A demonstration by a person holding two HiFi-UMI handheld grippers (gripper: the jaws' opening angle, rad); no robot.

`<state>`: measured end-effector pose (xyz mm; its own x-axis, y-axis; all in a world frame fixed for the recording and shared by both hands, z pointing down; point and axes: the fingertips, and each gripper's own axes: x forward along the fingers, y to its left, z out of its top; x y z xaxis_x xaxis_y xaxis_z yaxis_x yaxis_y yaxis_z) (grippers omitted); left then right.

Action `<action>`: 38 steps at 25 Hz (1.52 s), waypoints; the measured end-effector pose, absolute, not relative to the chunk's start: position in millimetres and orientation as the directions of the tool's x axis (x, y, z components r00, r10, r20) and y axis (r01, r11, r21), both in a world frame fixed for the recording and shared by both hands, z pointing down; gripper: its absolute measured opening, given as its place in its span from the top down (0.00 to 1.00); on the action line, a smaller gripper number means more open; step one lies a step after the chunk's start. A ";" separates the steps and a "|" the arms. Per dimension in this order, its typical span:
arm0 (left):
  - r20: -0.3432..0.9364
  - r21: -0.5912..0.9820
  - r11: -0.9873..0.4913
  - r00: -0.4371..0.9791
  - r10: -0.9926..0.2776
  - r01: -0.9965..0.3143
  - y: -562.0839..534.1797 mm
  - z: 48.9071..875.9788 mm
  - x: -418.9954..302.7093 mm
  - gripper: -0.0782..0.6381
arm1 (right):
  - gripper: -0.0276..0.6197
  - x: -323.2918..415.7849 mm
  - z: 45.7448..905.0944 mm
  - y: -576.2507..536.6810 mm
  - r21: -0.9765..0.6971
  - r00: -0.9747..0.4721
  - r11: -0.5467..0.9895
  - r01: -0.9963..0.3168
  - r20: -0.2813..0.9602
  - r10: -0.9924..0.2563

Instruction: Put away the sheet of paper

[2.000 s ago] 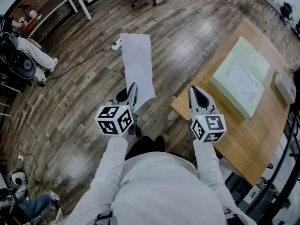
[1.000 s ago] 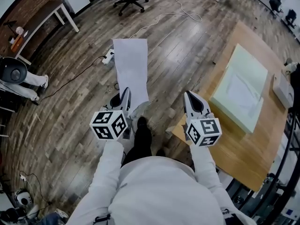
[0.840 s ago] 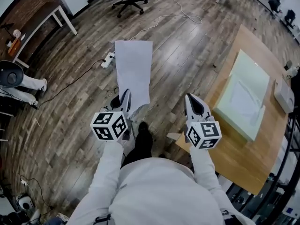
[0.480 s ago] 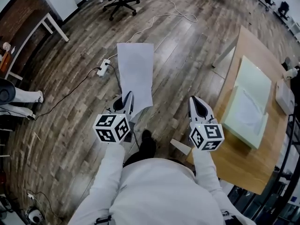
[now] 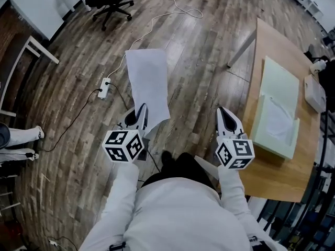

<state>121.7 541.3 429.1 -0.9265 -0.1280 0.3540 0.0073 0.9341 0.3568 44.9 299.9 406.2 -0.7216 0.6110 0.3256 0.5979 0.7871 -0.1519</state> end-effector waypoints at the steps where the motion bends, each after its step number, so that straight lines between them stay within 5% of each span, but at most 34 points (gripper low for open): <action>1: 0.356 0.359 0.933 -0.924 -0.141 -0.004 540.4 431.6 115.2 0.87 | 0.92 40.9 407.8 295.5 -0.154 -0.733 0.799 0.581 0.329 0.596; 29: 0.315 0.345 0.810 -0.754 -0.576 -0.475 321.5 413.9 -133.2 0.87 | 0.92 -68.2 405.5 79.2 -0.133 -0.943 0.979 0.156 0.274 0.187; 38: 0.269 0.333 0.661 -0.605 -0.750 -0.672 195.8 384.0 -186.5 0.87 | 0.92 -37.6 404.9 -18.8 -0.145 -0.962 0.984 -0.103 0.265 -0.061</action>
<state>-186.5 195.8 384.0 -0.6046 -0.7497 0.2692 -0.6718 0.6615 0.3334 -37.6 -18.8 404.9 -0.9622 -0.0611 0.2653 -0.1025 0.9841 -0.1454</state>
